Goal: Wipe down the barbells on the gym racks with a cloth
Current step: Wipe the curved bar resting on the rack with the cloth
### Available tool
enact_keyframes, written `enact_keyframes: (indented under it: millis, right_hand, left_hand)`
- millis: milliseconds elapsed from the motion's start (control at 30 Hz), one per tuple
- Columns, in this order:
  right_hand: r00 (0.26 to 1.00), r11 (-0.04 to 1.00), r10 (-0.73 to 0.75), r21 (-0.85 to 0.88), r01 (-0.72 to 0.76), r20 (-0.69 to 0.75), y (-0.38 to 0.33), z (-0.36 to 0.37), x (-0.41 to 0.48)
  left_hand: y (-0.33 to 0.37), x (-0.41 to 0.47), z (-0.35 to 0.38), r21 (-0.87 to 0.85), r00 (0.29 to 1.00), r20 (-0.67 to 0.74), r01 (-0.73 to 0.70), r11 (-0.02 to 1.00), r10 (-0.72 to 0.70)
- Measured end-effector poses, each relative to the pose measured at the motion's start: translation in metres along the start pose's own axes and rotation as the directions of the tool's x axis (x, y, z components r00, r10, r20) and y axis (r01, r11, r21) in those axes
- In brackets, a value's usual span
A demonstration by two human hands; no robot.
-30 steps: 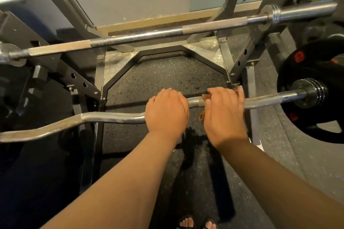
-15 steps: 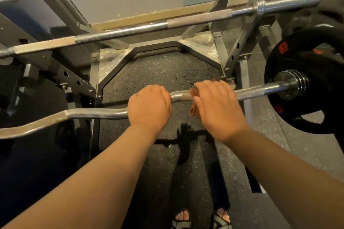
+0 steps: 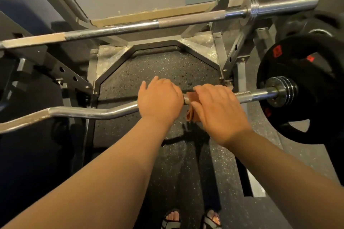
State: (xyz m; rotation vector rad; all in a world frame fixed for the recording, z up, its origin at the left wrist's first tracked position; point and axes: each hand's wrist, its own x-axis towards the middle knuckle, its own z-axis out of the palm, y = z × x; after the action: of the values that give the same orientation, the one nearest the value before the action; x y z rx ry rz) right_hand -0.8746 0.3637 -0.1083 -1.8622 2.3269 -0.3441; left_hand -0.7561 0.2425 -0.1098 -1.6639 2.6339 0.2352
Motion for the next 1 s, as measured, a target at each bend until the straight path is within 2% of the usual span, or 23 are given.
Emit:
enact_keyframes:
  millis: [67, 167, 233, 300, 367, 500, 533, 600, 667, 733, 800, 933, 1000]
  right_hand:
    - [0.999, 0.999, 0.038, 0.013, -0.038, -0.024, 0.014, -0.005, -0.003]
    - [0.960, 0.964, 0.235, 0.160, -0.210, -0.155, 0.023, -0.004, -0.013]
    - [0.936, 0.946, 0.307, 0.159, -0.281, -0.172, 0.009, 0.001, -0.010]
    - [0.949, 0.957, 0.282, 0.107, -0.269, -0.144, -0.008, 0.010, -0.002]
    - [0.970, 0.978, 0.201, 0.077, -0.192, -0.137, -0.016, 0.015, 0.000]
    - [0.997, 0.999, 0.023, 0.037, -0.020, -0.076, 0.012, 0.005, -0.007]
    - [0.997, 0.999, 0.023, 0.043, -0.020, -0.076, 0.021, 0.000, -0.010]
    - [0.987, 0.990, 0.121, 0.089, -0.111, -0.109, 0.033, -0.006, -0.012]
    - [0.959, 0.966, 0.240, 0.132, -0.221, -0.148, 0.028, -0.002, -0.011]
    - [0.942, 0.950, 0.299, 0.140, -0.279, -0.155, 0.013, 0.004, -0.010]
    - [0.955, 0.961, 0.258, 0.136, -0.239, -0.145, 0.005, 0.007, -0.009]
    - [0.997, 0.991, 0.079, 0.107, -0.077, -0.011, 0.031, -0.010, -0.012]
    - [0.991, 0.987, 0.127, 0.106, -0.121, -0.046, 0.051, -0.015, -0.016]
  left_hand:
    - [-0.002, 0.001, 0.003, 0.027, 1.000, -0.009, -0.024, 0.999, 0.025]
    - [0.001, 0.004, 0.004, 0.047, 0.999, -0.009, -0.039, 0.998, 0.040]
    - [0.002, 0.007, 0.005, 0.048, 1.000, -0.006, -0.022, 0.999, 0.022]
    - [0.001, 0.008, 0.008, 0.055, 1.000, -0.017, -0.019, 0.998, 0.019]
    - [0.001, 0.006, 0.010, 0.063, 0.999, -0.033, -0.011, 0.998, 0.013]
    - [0.001, 0.004, 0.009, 0.053, 0.999, -0.044, -0.010, 0.999, 0.012]
    - [0.001, 0.004, 0.008, 0.049, 0.999, -0.044, -0.012, 0.999, 0.014]
    - [0.003, 0.004, 0.007, 0.044, 0.998, -0.053, -0.013, 0.999, 0.015]
    - [0.002, 0.005, 0.008, 0.045, 0.999, -0.052, -0.001, 0.999, 0.003]
    - [0.002, 0.004, 0.009, 0.045, 0.999, -0.048, 0.003, 0.999, -0.001]
    - [0.002, 0.004, 0.008, 0.042, 0.999, -0.050, -0.002, 0.999, 0.004]
    - [0.000, 0.006, 0.008, 0.047, 0.999, -0.047, -0.014, 0.999, 0.016]
    - [0.000, 0.006, 0.009, 0.049, 0.999, -0.050, -0.007, 0.999, 0.010]
